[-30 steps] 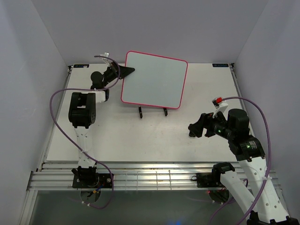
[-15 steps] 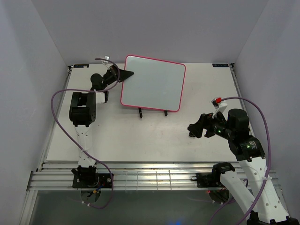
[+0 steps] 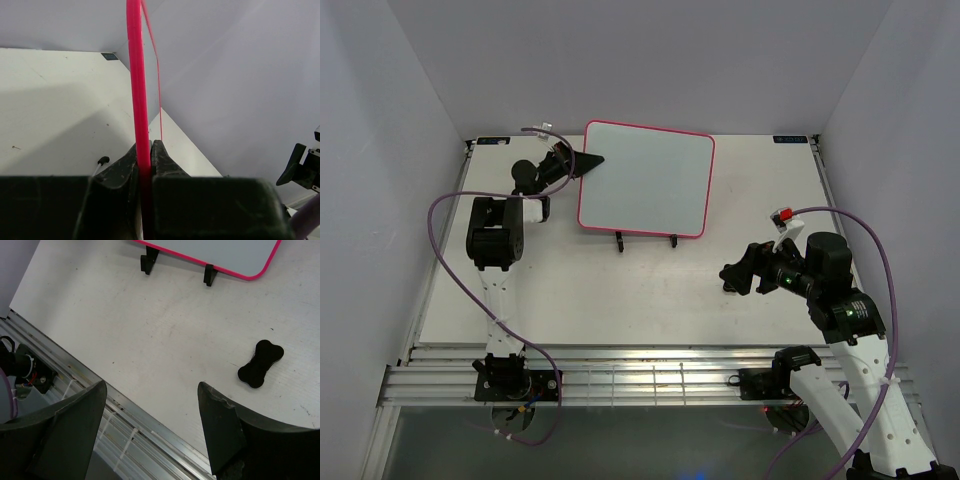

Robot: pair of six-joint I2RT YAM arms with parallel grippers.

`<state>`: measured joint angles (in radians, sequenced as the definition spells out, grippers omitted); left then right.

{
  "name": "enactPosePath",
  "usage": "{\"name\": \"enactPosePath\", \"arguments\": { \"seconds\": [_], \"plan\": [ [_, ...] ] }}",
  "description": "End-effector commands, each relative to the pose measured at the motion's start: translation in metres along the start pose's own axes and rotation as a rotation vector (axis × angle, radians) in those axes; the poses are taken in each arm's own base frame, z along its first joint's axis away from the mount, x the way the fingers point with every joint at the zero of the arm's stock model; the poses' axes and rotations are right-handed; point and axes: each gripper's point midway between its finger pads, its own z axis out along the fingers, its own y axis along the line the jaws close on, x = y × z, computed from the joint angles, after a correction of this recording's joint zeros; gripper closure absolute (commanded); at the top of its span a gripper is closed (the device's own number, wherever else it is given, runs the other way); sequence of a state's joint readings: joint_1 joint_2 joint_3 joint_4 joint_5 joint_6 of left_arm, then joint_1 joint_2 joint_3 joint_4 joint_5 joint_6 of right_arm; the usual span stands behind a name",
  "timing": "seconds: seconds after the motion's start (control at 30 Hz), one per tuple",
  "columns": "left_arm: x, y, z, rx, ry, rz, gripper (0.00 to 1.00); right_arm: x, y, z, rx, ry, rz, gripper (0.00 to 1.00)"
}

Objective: Erase the whiteboard

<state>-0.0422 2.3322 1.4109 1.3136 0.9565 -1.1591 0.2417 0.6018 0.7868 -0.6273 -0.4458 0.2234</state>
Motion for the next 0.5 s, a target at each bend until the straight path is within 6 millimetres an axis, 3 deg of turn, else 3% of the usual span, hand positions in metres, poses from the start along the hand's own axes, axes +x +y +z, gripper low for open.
{"name": "enactPosePath", "arguments": {
  "seconds": [0.0,0.47],
  "plan": [
    [-0.027,-0.050,-0.009,0.215,-0.041,0.501,1.00,-0.006,0.004,0.000,-0.025,-0.029,-0.039,0.21],
    [-0.009,-0.048,-0.024,0.209,-0.001,0.832,1.00,-0.013,0.010,-0.004,-0.045,-0.043,-0.051,0.21]
  ]
}}
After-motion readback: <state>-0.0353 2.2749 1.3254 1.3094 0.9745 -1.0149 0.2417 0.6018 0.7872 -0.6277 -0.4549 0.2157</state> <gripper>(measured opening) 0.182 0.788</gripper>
